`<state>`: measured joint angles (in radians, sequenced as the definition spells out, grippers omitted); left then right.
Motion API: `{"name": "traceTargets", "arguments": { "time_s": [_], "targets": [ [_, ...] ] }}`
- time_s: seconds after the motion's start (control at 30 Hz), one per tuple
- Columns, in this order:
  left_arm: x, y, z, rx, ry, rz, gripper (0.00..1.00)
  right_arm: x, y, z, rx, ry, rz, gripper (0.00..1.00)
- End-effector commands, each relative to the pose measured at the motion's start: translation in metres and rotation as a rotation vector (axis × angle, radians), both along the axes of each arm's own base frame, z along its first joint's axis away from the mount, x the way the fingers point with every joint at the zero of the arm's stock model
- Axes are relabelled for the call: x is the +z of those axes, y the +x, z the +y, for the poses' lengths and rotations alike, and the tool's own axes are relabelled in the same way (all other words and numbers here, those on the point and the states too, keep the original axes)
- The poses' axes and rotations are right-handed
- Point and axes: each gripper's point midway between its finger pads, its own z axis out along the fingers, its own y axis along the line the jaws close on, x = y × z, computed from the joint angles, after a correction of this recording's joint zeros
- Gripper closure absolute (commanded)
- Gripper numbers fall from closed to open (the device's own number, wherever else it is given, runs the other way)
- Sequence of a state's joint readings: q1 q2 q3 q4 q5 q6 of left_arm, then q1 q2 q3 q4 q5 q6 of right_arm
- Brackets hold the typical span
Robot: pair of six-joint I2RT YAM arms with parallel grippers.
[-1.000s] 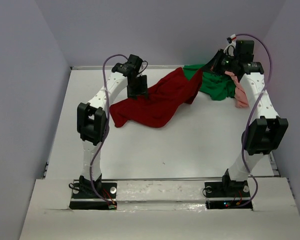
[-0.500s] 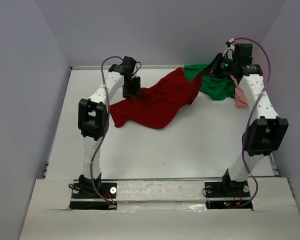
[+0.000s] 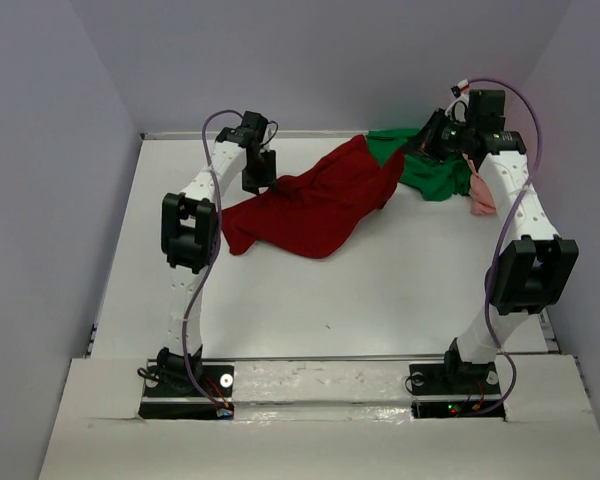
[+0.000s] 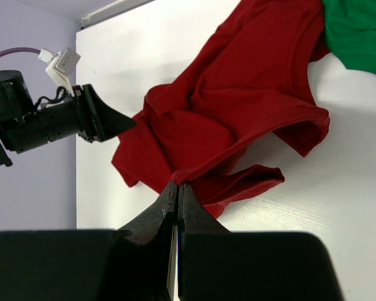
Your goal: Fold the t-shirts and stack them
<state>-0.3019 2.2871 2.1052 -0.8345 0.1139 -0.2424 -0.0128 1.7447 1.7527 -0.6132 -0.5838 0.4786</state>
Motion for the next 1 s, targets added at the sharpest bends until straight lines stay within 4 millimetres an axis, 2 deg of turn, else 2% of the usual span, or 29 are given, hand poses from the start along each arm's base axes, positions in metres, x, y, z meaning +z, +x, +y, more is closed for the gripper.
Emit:
{"name": "traceTargets", "arguments": {
  "time_s": [0.0, 0.1, 0.3, 0.43, 0.67, 0.83, 0.93, 0.97],
  "targets": [
    [0.031, 0.016, 0.009, 0.011, 0.014, -0.094, 0.46, 0.026, -0.005, -0.001, 0.014, -0.002, -0.090, 1.00],
    [0.030, 0.017, 0.012, 0.016, 0.022, -0.095, 0.46, 0.024, -0.005, -0.001, 0.015, -0.004, -0.087, 1.00],
    [0.009, 0.014, 0.013, 0.016, 0.003, -0.043, 0.48, 0.027, -0.004, -0.001, 0.014, -0.003, -0.092, 1.00],
    [0.008, 0.014, 0.010, 0.010, -0.011, -0.039, 0.48, 0.025, -0.004, -0.001, 0.016, -0.002, -0.089, 1.00],
    [-0.018, 0.001, 0.008, 0.000, -0.023, 0.036, 0.48, 0.025, -0.003, -0.001, 0.017, -0.001, -0.089, 1.00],
    [-0.023, 0.000, 0.008, -0.004, -0.028, 0.047, 0.48, 0.024, -0.002, -0.002, 0.014, -0.005, -0.088, 1.00],
    [-0.025, -0.001, 0.005, -0.005, -0.043, 0.057, 0.51, 0.023, -0.002, -0.001, 0.015, -0.004, -0.085, 1.00],
    [-0.025, -0.003, 0.003, -0.008, -0.053, 0.062, 0.55, 0.023, -0.002, -0.002, 0.013, -0.005, -0.085, 1.00]
  ]
}}
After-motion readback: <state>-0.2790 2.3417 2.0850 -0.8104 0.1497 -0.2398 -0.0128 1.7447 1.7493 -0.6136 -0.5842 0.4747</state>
